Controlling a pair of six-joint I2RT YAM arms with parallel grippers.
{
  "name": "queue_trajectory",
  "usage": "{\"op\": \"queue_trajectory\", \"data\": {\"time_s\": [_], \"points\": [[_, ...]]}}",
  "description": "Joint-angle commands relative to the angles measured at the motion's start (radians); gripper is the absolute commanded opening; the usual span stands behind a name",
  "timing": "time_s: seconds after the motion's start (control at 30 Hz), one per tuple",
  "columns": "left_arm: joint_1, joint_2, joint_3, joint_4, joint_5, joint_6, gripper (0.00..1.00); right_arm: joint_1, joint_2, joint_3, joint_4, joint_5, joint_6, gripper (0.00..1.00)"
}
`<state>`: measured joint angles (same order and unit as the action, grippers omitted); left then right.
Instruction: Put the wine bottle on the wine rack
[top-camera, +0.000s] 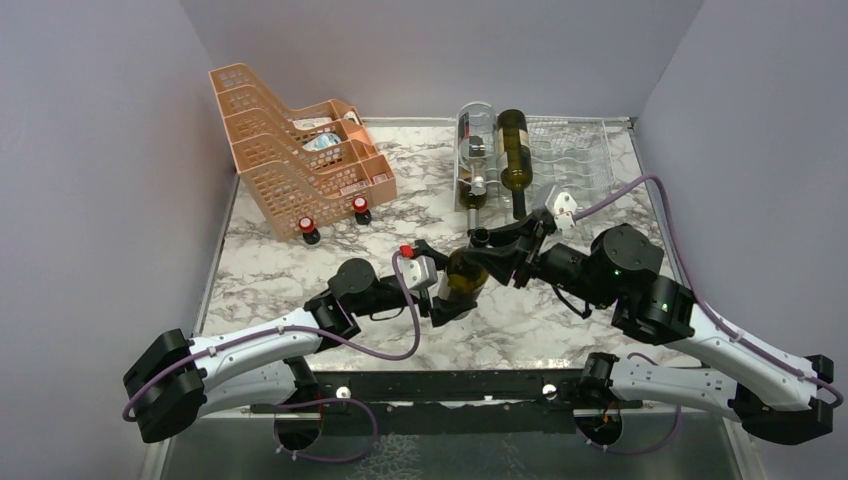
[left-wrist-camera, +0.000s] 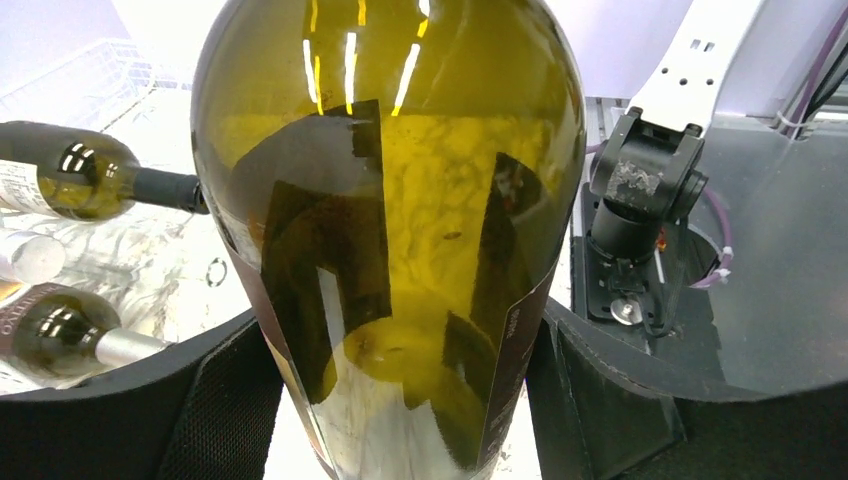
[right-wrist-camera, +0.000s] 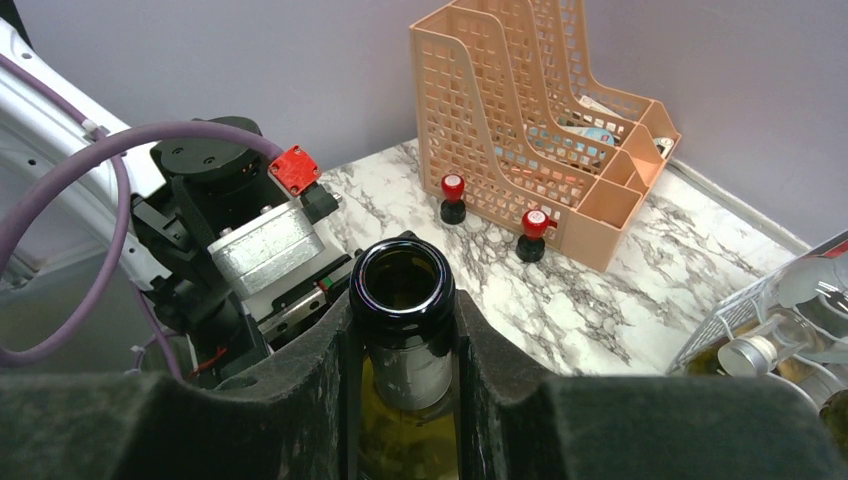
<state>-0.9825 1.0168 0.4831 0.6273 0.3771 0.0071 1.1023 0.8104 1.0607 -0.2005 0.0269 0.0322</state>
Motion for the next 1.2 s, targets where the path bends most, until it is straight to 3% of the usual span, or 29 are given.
{"op": "queue_trajectory", "data": {"time_s": [0.0, 0.1, 0.2, 0.33, 0.7, 0.93, 1.17], "points": [[0.01, -0.018, 0.041, 0.122, -0.037, 0.157, 0.0, 0.013, -0.019, 0.056, 0.003, -0.067, 0.121, 0.19], [0.01, -0.007, 0.06, 0.12, -0.072, 0.269, 0.0, 0.012, -0.022, 0.073, -0.052, -0.008, 0.147, 0.56], [0.01, -0.01, 0.062, 0.119, -0.152, 0.39, 0.0, 0.013, -0.036, 0.092, -0.104, 0.043, 0.162, 0.66], [0.011, -0.05, 0.062, 0.052, -0.26, 0.553, 0.0, 0.012, -0.042, 0.149, -0.197, 0.065, 0.203, 0.68], [0.01, -0.1, 0.235, -0.527, -0.42, 1.06, 0.0, 0.013, 0.039, 0.258, -0.501, 0.159, 0.291, 0.71], [0.01, -0.154, 0.161, -0.537, -0.476, 1.298, 0.0, 0.013, 0.164, 0.259, -0.648, 0.188, 0.293, 0.71], [0.009, -0.181, 0.108, -0.505, -0.46, 1.424, 0.0, 0.013, 0.258, 0.21, -0.64, 0.109, 0.27, 0.72]]}}
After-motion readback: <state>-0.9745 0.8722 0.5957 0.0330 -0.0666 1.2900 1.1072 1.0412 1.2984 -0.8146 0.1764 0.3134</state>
